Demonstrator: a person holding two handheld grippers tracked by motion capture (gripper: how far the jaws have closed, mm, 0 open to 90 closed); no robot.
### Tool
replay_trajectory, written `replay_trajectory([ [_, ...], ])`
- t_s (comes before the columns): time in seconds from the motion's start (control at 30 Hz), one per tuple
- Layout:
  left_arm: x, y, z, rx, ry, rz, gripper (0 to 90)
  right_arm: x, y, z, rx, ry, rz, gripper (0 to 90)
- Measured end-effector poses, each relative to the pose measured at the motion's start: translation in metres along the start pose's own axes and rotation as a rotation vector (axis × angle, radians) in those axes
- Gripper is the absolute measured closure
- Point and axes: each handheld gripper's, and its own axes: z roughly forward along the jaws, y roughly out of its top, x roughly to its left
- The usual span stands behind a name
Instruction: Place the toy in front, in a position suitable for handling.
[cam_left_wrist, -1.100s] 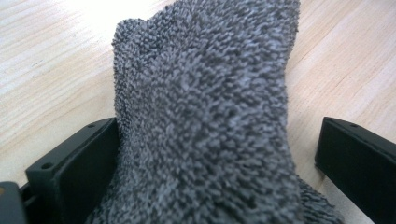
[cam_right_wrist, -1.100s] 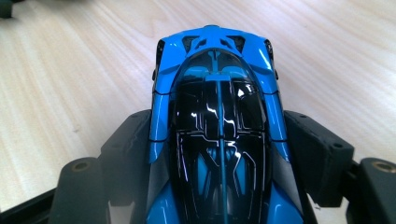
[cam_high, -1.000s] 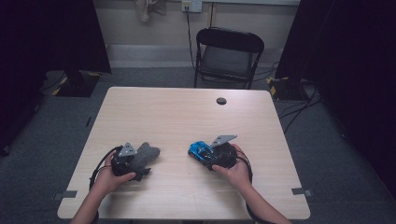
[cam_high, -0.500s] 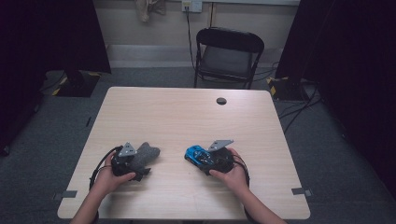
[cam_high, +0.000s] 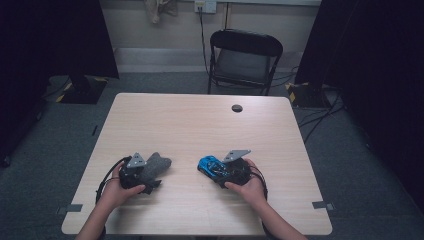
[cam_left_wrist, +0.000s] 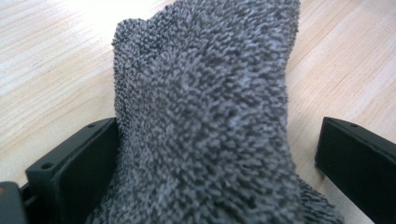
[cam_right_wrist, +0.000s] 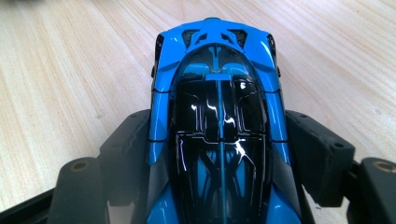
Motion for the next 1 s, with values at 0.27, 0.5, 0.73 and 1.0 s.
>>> replay_trajectory([
  [0.27, 0.0, 0.0, 0.0, 0.0, 0.0, 0.0, 0.0, 0.0, 0.0, 0.001, -0.002, 0.0, -0.004, 27.2],
  [0.5, 0.0, 0.0, 0.0, 0.0, 0.0, 0.0, 0.0, 0.001, 0.001, 0.001, -0.002, -0.005, -0.015, 26.6],
  [0.73, 0.0, 0.0, 0.0, 0.0, 0.0, -0.001, 0.0, -0.001, 0.005, -0.003, -0.015, -0.012, -0.018, 20.1],
  [1.0, 0.0, 0.0, 0.0, 0.0, 0.0, -0.001, 0.0, -0.002, 0.006, -0.011, -0.017, -0.002, -0.005, 16.5],
])
